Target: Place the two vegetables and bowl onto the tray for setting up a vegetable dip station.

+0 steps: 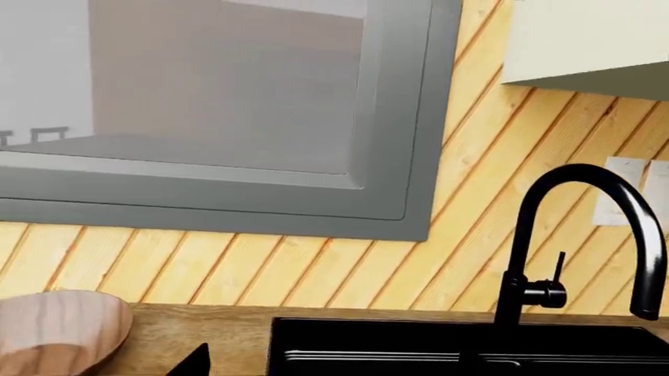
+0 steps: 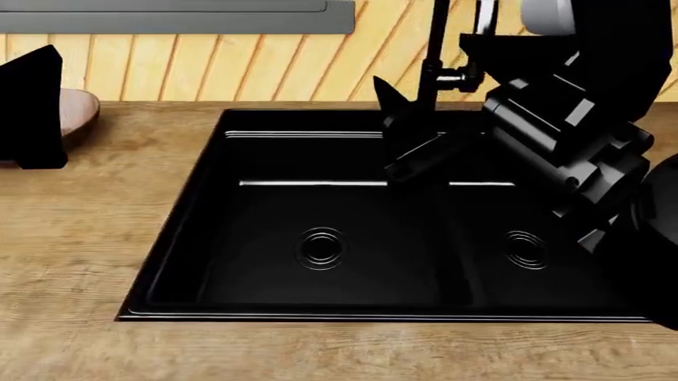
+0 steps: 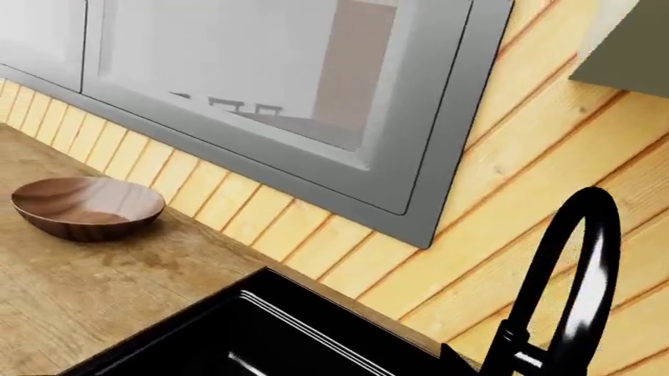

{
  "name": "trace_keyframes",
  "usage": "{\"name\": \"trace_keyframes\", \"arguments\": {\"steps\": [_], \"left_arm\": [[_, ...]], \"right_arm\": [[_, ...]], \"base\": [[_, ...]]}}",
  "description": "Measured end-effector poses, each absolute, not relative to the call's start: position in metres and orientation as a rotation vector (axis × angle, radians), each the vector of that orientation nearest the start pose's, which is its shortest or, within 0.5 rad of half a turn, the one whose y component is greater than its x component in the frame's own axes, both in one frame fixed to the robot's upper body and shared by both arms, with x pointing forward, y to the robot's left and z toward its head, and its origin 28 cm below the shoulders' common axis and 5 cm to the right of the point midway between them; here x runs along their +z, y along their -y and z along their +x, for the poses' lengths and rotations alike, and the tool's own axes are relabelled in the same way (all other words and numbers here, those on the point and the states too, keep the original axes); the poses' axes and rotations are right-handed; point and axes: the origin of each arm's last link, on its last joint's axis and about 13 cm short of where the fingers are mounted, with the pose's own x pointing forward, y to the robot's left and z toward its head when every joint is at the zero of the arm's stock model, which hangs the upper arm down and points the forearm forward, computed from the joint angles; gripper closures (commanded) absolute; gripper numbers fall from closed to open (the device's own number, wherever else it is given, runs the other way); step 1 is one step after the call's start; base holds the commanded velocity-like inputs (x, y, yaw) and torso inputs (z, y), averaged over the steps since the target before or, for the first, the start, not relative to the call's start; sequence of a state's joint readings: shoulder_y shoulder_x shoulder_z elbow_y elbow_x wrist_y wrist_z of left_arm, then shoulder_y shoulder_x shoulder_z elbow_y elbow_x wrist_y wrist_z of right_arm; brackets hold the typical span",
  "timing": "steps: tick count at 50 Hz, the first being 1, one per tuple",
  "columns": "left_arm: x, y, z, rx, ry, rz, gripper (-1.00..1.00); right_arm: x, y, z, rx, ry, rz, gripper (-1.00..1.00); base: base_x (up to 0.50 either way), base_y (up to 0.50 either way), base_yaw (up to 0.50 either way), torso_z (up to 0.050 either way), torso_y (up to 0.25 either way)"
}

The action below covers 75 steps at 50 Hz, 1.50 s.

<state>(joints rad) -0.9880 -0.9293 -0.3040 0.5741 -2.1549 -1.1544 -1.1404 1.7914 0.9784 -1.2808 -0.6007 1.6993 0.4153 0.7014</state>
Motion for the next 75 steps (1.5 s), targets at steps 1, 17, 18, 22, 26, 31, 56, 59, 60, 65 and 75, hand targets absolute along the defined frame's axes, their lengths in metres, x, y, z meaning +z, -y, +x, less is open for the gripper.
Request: {"name": "trace_keyframes", "arguments": {"steps": [1,17,18,22,26,31,56,59,60,65,75], "left_arm": [[0.334,-0.296,0.148,-0.102,0.143,-0.098,-1.0],[0.334,-0.296,0.148,-0.101,0.143,-0.099,-1.0],[0.334,-0.296,0.147,-0.101,0.143,-0.099,-1.0],[0.334,-0.296,0.147,-0.101,0.143,-0.099,-1.0],[0.334,-0.296,0.147,-0.101,0.143,-0.099,-1.0],[0.334,-0.297,0.147,-0.101,0.143,-0.1,-1.0],[0.332,-0.296,0.147,-0.1,0.143,-0.105,-1.0],[0.332,-0.296,0.147,-0.1,0.142,-0.104,-1.0],[0.332,-0.296,0.148,-0.099,0.141,-0.104,-1.0],[0.331,-0.297,0.148,-0.098,0.139,-0.103,-1.0],[0.329,-0.297,0.149,-0.09,0.131,-0.095,-1.0]], "right_arm": [[0.33,0.105,0.208,0.477,0.143,-0.221,-1.0],[0.329,0.106,0.208,0.476,0.143,-0.218,-1.0],[0.329,0.106,0.208,0.476,0.143,-0.218,-1.0],[0.329,0.106,0.208,0.476,0.143,-0.217,-1.0],[0.329,0.106,0.208,0.476,0.142,-0.217,-1.0],[0.328,0.106,0.208,0.476,0.141,-0.216,-1.0],[0.326,0.107,0.21,0.467,0.137,-0.209,-1.0],[0.325,0.107,0.21,0.467,0.139,-0.21,-1.0],[0.325,0.107,0.21,0.467,0.139,-0.21,-1.0],[0.323,0.107,0.21,0.468,0.138,-0.211,-1.0],[0.32,0.106,0.211,0.463,0.13,-0.215,-1.0]], "base": [[0.0,0.5,0.0,0.0,0.0],[0.0,0.5,0.0,0.0,0.0],[0.0,0.5,0.0,0.0,0.0],[0.0,0.5,0.0,0.0,0.0],[0.0,0.5,0.0,0.0,0.0],[0.0,0.5,0.0,0.0,0.0],[0.0,0.27,0.0,0.0,0.0],[0.0,0.5,0.0,0.0,0.0],[0.0,0.5,0.0,0.0,0.0],[0.0,0.5,0.0,0.0,0.0],[0.0,0.3,0.0,0.0,0.0]]}}
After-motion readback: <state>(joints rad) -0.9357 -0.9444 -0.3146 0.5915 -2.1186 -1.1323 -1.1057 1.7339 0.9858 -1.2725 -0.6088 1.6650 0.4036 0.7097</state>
